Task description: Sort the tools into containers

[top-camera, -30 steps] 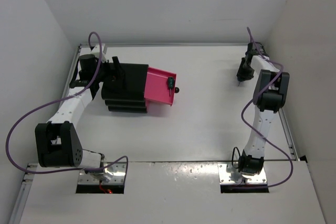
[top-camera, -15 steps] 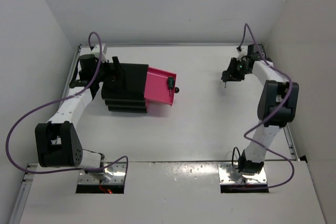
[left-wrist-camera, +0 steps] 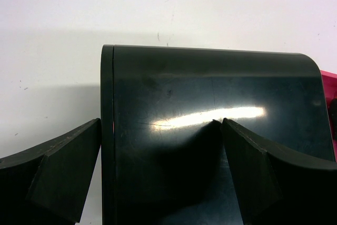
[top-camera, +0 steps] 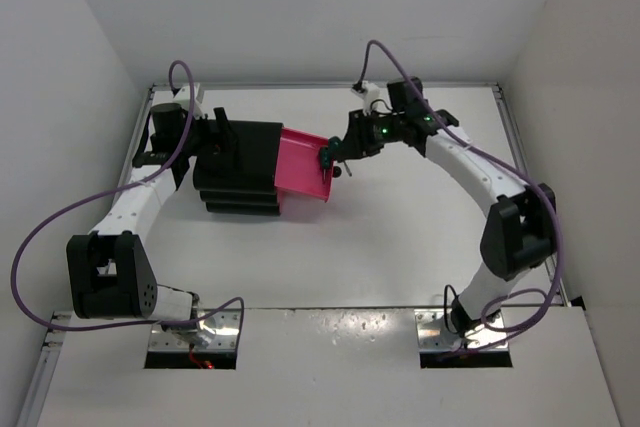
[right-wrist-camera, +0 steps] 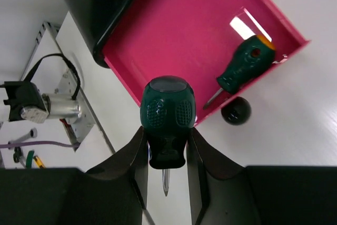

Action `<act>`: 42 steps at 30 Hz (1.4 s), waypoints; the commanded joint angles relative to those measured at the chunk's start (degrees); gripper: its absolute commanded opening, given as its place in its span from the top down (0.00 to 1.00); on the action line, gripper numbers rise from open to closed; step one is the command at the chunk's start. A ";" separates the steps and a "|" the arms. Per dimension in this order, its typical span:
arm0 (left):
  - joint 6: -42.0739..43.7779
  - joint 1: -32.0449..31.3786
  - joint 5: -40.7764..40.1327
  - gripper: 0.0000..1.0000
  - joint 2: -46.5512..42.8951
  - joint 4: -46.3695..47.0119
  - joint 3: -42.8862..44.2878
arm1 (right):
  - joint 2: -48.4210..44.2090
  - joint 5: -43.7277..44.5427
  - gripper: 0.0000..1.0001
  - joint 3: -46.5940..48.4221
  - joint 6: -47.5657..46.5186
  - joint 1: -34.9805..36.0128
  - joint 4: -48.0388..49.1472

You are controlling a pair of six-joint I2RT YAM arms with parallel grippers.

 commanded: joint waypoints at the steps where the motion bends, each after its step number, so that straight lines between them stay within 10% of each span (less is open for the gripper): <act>1: 3.28 -0.90 -3.53 0.00 3.53 -14.50 -2.94 | 2.47 1.27 1.00 3.47 1.01 2.70 1.72; 13: 3.28 -0.90 -3.53 0.00 3.00 -14.50 -2.94 | 11.78 7.77 0.94 11.98 1.55 10.18 2.25; 29: 3.28 -0.90 -2.30 0.00 3.00 -13.97 -3.47 | 14.79 17.18 0.38 16.48 0.85 12.99 1.98; 42: 3.28 -0.90 -2.30 0.00 3.00 -13.97 -3.47 | 4.41 -13.56 0.45 0.94 20.60 -6.32 18.32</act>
